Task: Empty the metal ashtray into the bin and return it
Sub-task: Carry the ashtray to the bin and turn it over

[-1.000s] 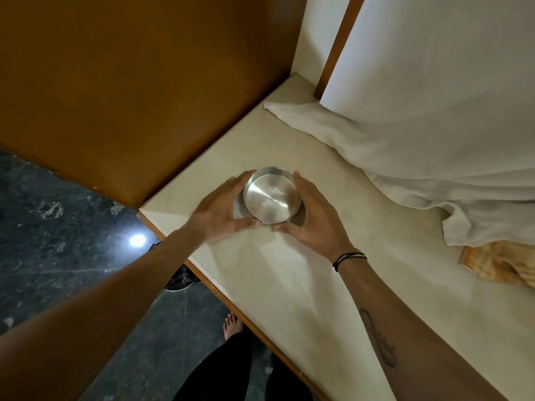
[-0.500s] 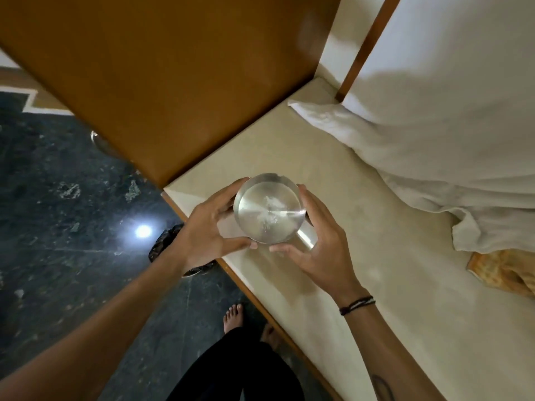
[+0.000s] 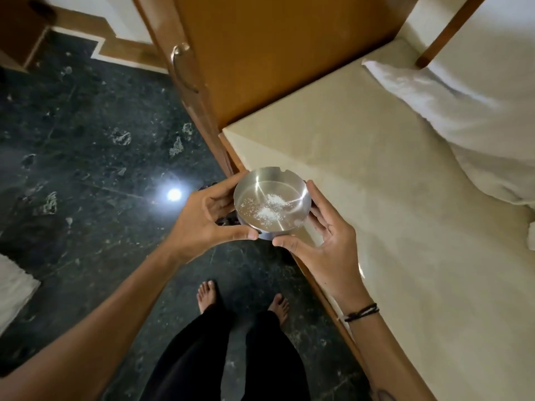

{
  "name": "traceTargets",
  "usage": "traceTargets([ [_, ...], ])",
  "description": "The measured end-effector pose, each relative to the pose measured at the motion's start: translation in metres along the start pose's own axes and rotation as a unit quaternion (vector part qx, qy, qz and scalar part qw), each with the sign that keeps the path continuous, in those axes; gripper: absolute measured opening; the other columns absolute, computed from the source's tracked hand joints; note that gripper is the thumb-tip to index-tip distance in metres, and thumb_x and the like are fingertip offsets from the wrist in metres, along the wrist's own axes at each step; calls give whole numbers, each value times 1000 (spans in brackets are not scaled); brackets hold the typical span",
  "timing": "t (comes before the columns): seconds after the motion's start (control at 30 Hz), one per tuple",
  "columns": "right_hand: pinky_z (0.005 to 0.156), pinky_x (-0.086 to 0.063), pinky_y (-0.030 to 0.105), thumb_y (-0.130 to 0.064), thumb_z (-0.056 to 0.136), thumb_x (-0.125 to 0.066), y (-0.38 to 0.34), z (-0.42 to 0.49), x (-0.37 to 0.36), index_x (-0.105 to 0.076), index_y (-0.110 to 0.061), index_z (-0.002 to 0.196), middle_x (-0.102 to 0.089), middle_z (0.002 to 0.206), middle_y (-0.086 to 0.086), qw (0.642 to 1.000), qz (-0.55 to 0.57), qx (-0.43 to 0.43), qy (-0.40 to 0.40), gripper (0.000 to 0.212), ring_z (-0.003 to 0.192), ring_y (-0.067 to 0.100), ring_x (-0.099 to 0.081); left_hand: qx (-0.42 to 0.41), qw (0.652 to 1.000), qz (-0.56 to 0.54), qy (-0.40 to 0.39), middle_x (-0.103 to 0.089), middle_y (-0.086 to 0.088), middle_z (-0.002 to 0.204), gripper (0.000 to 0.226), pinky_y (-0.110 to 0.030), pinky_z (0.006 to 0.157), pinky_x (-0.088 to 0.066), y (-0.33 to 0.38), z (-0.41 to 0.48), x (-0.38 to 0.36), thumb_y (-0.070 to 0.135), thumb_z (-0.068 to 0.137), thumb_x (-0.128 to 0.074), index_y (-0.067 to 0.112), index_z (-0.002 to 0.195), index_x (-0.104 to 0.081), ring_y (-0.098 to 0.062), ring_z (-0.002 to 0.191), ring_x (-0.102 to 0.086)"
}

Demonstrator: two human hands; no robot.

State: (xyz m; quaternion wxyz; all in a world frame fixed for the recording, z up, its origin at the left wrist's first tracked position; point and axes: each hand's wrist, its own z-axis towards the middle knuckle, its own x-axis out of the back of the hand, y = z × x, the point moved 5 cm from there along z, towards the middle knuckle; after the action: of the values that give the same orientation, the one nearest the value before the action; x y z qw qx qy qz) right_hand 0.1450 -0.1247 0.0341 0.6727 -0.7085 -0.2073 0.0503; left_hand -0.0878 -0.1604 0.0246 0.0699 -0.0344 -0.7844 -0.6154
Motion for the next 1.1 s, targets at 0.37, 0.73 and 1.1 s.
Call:
traceTargets([
  [0.37,122,-48,29,-27,65,-98,46,10,-151,-50,-21,159,-61,155,-13,991,70,-116,-23,106,148,2,-54,57,993,-101,31,-67,9,157,102,-30,113,-56,-97,-42,112,-5,70,-88,18,161,-49,-15,145,-64],
  [0.73,118,-52,29,-10,70,-97,183,28,-251,-54,-19,156,-66,147,-13,971,96,-220,10,97,143,6,-60,173,976,-131,-28,-68,4,156,96,-39,114,-57,-268,-14,167,-23,78,-80,18,160,-52,-21,143,-67],
  [1.1,117,-52,27,-7,78,-95,298,69,-272,-53,-16,157,-62,143,-11,963,76,-258,-5,90,140,10,-61,189,974,-126,-6,-73,3,149,91,-47,108,-62,-396,44,149,-18,74,-86,24,151,-65,-22,135,-73],
])
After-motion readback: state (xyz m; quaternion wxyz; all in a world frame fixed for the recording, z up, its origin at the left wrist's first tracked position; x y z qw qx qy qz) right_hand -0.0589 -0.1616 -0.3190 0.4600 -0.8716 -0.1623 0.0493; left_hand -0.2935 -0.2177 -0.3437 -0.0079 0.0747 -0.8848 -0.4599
